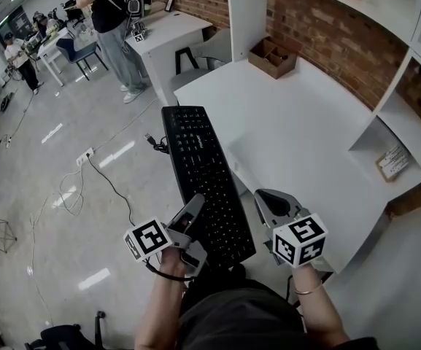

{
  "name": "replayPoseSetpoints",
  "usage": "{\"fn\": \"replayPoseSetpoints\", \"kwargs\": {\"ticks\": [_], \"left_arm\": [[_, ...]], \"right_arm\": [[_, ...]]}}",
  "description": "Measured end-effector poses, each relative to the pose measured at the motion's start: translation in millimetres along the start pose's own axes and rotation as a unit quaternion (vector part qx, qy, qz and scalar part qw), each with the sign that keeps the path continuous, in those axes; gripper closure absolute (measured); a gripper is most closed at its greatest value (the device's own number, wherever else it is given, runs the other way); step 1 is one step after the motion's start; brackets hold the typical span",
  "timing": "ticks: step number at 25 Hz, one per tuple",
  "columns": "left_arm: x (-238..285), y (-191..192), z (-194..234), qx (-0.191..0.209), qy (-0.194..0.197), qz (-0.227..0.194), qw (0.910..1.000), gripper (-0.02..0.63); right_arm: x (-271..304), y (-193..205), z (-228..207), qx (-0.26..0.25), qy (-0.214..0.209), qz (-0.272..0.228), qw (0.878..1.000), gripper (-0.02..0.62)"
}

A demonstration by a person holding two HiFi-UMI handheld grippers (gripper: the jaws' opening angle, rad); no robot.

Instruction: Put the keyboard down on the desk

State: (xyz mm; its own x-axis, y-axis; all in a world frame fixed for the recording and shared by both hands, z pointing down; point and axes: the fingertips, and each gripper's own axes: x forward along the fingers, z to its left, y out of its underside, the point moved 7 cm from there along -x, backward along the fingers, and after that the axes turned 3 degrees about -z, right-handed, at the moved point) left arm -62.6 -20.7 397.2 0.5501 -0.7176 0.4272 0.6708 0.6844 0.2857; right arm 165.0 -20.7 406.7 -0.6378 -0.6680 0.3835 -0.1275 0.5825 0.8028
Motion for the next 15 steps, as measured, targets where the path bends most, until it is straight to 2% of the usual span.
{"fn": "replayPoseSetpoints", "kwargs": {"ticks": [6,15], "left_arm": [[13.7,-13.8,-1.4,-0.006,-0.004,0.001,1.0000,0.502],[16.0,-18.5,6.4,-0.021,0.023,0.009,0.9995,0.502]], "right_arm": [[10.7,-9.0,-4.1,0.011,-0.003,0.000,1.000,0.591],[14.8,-6.5,11.3,0.002,0.005,0.015,1.000,0.591]]}}
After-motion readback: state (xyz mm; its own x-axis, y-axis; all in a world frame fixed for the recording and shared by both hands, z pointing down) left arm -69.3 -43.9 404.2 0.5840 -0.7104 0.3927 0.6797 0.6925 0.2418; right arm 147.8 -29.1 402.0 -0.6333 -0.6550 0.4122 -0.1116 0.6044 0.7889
